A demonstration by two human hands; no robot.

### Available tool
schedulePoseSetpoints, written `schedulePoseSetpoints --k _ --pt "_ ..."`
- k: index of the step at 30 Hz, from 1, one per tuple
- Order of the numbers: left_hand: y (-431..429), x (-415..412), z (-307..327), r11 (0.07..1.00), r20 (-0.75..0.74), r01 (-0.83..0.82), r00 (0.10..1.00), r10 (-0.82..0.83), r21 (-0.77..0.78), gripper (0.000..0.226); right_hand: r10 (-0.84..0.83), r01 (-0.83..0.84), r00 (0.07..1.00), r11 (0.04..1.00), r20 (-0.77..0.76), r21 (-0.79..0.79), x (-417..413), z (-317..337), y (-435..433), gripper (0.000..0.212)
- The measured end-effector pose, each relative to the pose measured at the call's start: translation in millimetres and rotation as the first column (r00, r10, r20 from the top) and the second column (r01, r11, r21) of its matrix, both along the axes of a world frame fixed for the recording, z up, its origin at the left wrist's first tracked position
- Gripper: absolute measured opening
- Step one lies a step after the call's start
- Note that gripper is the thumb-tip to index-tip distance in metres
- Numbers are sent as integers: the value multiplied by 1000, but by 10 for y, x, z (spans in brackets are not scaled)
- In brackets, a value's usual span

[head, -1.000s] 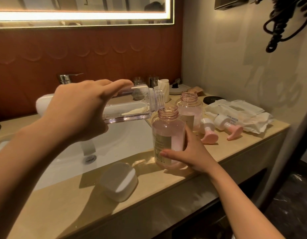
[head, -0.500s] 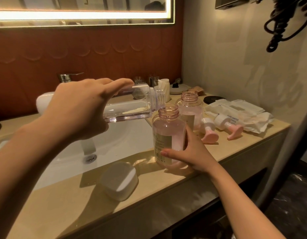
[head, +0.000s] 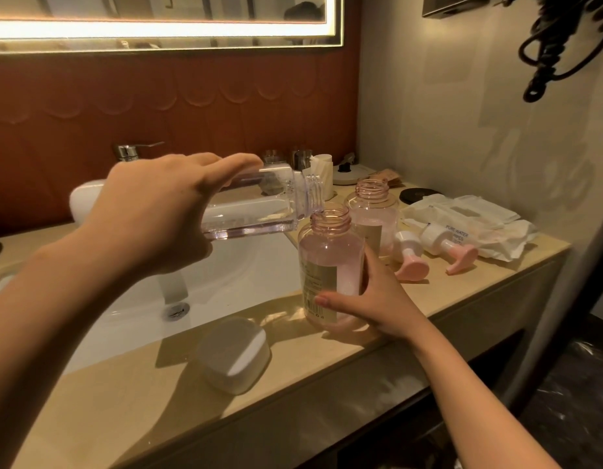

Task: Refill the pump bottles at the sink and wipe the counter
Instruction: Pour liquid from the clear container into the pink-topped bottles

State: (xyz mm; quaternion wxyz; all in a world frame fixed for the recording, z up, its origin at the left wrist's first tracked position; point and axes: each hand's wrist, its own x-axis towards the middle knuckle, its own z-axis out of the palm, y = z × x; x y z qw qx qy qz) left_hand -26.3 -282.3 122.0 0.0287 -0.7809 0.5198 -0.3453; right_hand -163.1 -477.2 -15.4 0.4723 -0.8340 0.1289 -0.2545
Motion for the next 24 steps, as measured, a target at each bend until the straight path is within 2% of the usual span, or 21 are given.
schedulePoseSetpoints --k 24 --pt "11 -65 40 999 19 -36 999 36 31 100 17 -17 1000 1000 10 10 4 -9 -9 111"
